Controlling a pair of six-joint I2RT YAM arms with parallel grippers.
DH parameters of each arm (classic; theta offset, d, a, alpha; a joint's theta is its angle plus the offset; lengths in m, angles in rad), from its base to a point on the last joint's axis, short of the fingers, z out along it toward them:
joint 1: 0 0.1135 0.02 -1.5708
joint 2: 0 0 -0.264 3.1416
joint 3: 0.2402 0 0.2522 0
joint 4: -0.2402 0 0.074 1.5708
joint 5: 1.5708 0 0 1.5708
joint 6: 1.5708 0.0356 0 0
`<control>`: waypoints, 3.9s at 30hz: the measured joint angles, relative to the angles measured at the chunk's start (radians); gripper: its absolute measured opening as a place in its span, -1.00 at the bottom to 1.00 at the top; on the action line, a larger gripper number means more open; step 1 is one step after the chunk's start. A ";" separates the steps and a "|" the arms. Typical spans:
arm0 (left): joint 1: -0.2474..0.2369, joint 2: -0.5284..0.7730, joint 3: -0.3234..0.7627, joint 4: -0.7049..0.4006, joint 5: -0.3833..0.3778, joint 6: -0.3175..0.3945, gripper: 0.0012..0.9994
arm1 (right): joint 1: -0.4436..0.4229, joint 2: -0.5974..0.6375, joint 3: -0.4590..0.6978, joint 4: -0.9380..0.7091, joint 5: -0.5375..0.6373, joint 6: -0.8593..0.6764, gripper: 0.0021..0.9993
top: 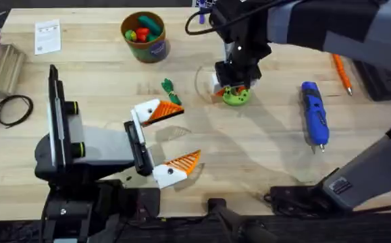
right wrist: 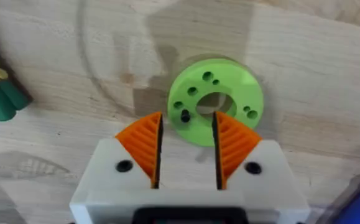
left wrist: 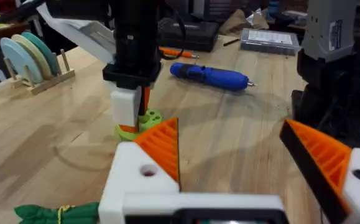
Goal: Pick up the gripper from the table and insert it into the empty holder that is missing its gripper. Then pick up a screw, insert it into the mounting hole, and use the screwdriver to tighten it. Finally, clean up the table by picking up the vegetable and placing it into the bucket.
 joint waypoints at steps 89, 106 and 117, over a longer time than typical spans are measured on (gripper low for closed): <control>0.000 0.000 0.000 0.000 0.000 0.000 0.97 | 0.014 0.028 0.002 0.014 0.001 0.004 -0.61; 0.000 0.000 0.000 0.000 0.000 0.000 0.97 | 0.014 0.028 0.002 0.015 0.012 0.008 -0.99; 0.000 0.000 0.000 0.000 0.000 0.000 0.97 | 0.014 -0.075 0.100 -0.107 0.048 0.004 -0.99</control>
